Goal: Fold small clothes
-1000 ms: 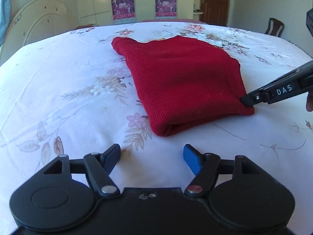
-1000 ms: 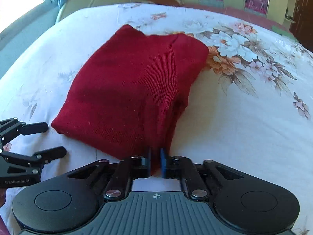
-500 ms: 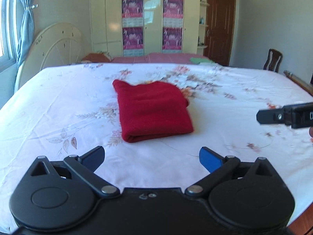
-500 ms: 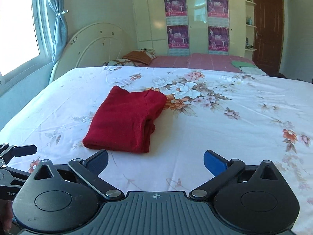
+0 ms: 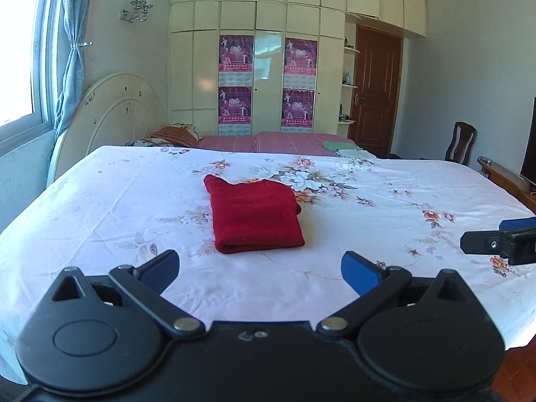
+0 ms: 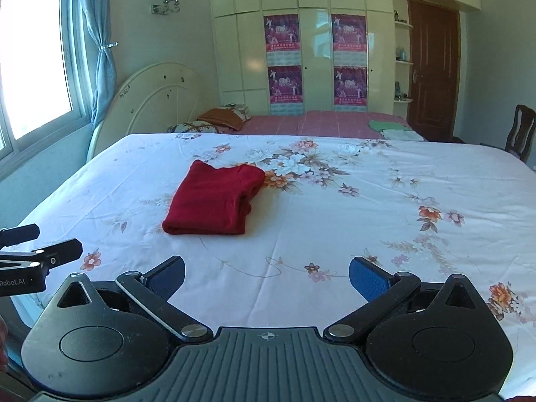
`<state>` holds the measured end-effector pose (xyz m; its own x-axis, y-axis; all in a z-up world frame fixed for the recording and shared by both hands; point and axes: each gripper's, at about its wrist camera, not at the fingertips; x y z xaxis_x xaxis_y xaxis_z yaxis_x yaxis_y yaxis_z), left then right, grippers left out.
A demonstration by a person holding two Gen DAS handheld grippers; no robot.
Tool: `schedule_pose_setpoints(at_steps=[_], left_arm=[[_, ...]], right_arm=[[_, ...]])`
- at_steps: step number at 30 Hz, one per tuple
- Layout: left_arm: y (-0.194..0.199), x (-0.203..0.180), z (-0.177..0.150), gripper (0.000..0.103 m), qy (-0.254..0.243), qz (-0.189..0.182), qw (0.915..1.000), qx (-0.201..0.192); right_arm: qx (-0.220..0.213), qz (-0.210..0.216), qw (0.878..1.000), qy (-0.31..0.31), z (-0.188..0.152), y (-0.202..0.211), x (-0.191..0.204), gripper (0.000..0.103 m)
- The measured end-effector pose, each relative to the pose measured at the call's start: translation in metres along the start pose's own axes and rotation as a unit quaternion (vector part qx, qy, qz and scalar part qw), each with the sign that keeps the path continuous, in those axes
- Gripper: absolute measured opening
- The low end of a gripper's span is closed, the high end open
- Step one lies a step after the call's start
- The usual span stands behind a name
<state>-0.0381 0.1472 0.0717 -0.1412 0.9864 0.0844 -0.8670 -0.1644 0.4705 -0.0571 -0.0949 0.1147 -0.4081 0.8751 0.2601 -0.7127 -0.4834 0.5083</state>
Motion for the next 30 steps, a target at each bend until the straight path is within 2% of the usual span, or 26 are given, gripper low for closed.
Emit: schedule_pose_setpoints(at_steps=[5, 13, 30], left_arm=[[0.015, -0.002, 0.002, 0.102, -0.01, 0.003, 0.9998, -0.016], [0.032, -0.004, 0.006, 0.102, -0.014, 0.006, 0.999, -0.041], [0.034, 0.001, 0.006, 0.102, -0.005, 0.008, 0.9989, -0.046]], right_arm=[[-0.021, -0.007, 1.0, 0.0, -0.001, 0.016, 0.006, 0.103], [-0.047, 0.008, 0.999, 0.015, 0.009, 0.03, 0.016, 0.103], [-0.048, 0.021, 0.999, 0.011, 0.011, 0.037, 0.016, 0.103]])
Point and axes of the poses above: each gripper's, at about its wrist camera, not at the fingertips, and y roughly against the way its jaws point, x to its left, z to its top, and after that the axes turned 13 degrees about z, right-handed
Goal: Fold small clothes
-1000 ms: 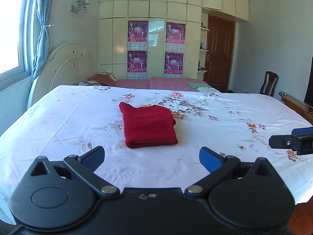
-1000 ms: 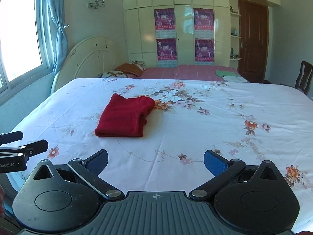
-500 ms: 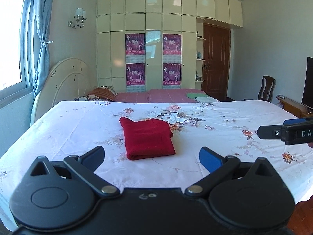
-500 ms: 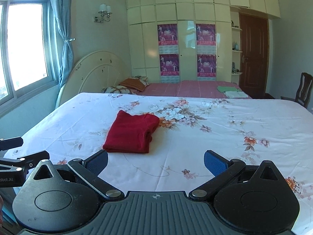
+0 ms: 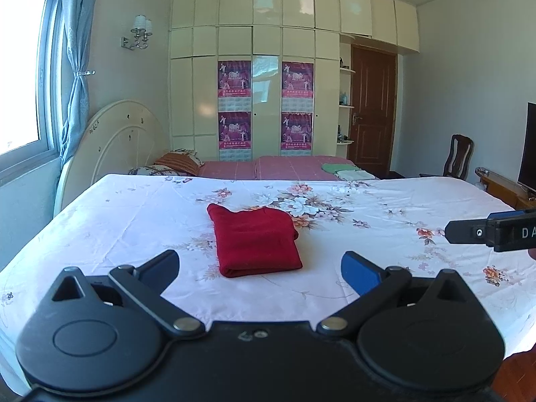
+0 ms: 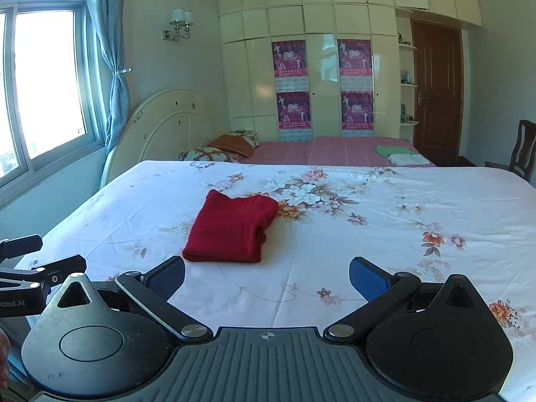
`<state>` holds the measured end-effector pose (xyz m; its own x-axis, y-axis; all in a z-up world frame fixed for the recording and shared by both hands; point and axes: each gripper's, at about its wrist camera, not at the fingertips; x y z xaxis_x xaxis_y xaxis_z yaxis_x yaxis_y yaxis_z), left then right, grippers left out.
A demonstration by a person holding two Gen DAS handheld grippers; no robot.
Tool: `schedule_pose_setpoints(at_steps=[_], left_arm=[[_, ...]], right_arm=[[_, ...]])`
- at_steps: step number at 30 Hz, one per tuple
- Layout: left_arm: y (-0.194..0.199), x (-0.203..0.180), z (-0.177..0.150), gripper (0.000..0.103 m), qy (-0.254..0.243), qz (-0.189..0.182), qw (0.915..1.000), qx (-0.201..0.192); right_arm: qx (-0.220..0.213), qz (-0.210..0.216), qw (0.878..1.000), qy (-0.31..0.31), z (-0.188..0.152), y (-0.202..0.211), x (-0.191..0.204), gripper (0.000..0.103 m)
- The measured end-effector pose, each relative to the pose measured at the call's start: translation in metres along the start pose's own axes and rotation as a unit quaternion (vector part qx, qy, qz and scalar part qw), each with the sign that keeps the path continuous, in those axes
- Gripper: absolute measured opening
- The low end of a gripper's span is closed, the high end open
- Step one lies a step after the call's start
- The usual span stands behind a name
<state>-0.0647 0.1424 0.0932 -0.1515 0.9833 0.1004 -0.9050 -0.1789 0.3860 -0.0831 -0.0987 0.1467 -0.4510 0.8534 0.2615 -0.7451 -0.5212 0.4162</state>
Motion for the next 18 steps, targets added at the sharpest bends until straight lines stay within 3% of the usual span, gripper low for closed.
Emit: schedule_pose_setpoints(at_steps=[18], left_arm=[[0.0013, -0.0054, 0.0032, 0.102, -0.003, -0.003, 1.0, -0.004]], right_arm=[[-0.001, -0.003, 1.0, -0.01, -0.0025, 0.0038, -0.0047, 0.103]])
Point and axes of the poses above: each gripper's, at about its wrist camera, not at the fingertips, and y roughly against the way its jaws point, x to its left, z to its top, and after that the axes turned 13 degrees about z, right-handed
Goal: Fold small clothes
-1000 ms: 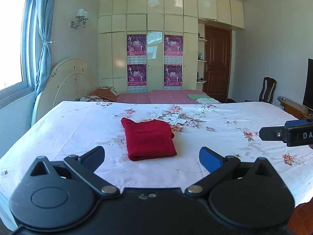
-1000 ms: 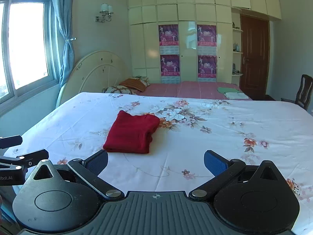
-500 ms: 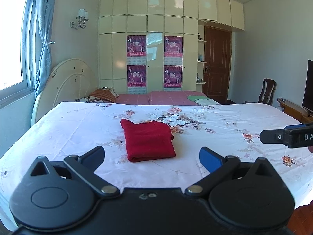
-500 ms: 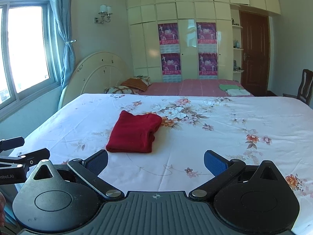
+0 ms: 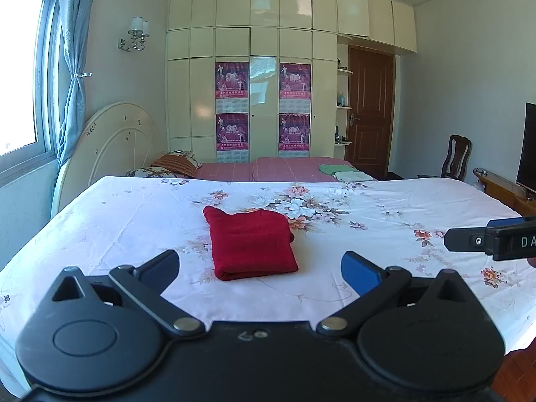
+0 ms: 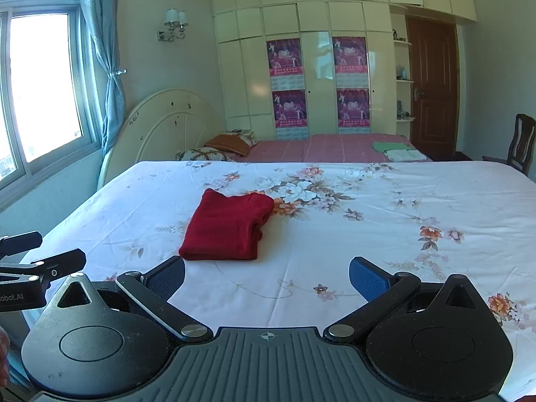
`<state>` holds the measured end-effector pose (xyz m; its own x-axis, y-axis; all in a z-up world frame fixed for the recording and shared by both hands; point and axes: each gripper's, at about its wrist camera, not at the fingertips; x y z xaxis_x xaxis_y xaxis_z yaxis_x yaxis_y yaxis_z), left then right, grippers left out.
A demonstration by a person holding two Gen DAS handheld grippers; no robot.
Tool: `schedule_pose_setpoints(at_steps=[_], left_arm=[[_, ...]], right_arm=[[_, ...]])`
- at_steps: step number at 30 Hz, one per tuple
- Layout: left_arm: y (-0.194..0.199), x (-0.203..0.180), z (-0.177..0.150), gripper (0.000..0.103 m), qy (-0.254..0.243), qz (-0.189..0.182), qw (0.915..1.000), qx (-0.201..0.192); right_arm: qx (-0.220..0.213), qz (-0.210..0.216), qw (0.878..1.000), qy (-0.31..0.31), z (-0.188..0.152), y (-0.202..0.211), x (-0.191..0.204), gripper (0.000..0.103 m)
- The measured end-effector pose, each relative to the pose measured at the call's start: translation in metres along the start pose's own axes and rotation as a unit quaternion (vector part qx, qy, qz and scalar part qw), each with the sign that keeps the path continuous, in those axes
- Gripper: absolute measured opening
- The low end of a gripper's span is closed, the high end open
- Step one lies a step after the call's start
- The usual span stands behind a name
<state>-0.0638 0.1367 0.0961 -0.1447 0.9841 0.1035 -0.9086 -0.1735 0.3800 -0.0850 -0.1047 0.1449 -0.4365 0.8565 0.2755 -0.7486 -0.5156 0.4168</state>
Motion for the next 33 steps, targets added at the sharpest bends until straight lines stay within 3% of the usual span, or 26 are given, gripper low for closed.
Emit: schedule_pose_setpoints(at_steps=[33], left_arm=[[-0.0018, -0.0014, 0.0021, 0.102, -0.006, 0.007, 0.9999, -0.007]], right_arm=[[-0.001, 0.005, 1.0, 0.002, 0.0018, 0.0003, -0.0021, 0.103]])
Point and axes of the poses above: each gripper's, at about its wrist camera, not at the fingertips, and y roughly against the way its jaws point, x to its left, z to its top, and after that the axes turned 13 degrees about z, right-handed
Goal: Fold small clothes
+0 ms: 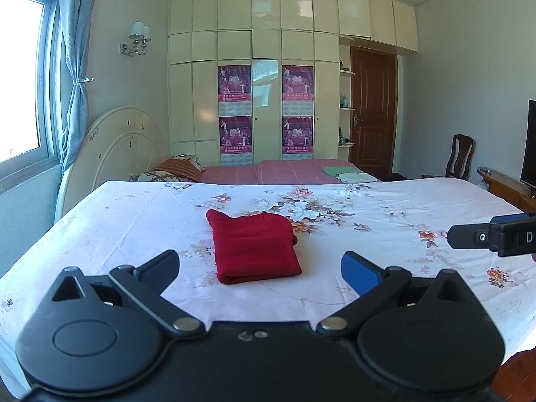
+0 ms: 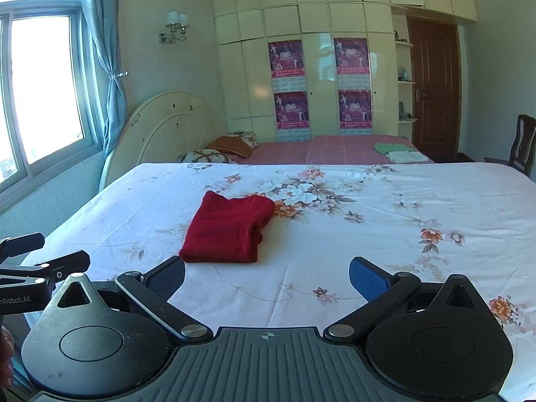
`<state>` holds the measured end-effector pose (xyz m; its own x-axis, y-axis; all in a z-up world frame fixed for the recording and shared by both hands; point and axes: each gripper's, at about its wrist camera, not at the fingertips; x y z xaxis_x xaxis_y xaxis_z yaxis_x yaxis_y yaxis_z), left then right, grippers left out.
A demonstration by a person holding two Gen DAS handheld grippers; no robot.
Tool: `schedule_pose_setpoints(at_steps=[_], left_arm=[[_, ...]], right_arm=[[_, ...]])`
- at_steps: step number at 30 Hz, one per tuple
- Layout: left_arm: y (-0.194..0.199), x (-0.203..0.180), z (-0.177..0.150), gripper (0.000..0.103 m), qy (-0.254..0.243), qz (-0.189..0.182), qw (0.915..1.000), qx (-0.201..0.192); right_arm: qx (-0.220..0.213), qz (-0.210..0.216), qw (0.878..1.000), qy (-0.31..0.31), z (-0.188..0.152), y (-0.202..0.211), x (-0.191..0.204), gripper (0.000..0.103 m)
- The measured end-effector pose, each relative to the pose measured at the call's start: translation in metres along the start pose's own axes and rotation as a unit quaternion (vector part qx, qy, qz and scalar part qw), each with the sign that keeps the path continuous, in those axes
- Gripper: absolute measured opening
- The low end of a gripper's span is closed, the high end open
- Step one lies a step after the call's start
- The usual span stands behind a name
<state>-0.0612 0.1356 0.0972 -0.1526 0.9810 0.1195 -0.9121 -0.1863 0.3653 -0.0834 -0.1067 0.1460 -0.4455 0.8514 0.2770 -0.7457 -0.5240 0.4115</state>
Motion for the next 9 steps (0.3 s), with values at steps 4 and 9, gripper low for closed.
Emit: schedule_pose_setpoints(at_steps=[4, 9], left_arm=[[-0.0007, 0.0009, 0.0013, 0.102, 0.0, 0.003, 1.0, -0.003], [-0.0024, 0.0004, 0.0014, 0.102, -0.002, 0.002, 1.0, 0.002]], right_arm=[[0.002, 0.003, 1.0, 0.003, 0.0009, -0.002, 0.0014, 0.103], [0.004, 0.007, 1.0, 0.005, 0.0013, -0.0068, 0.0007, 0.103]])
Point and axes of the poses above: each gripper's, at about its wrist camera, not at the fingertips, and y roughly against the way its jaws point, x to its left, z to its top, and after that the axes turned 13 degrees about z, right-handed
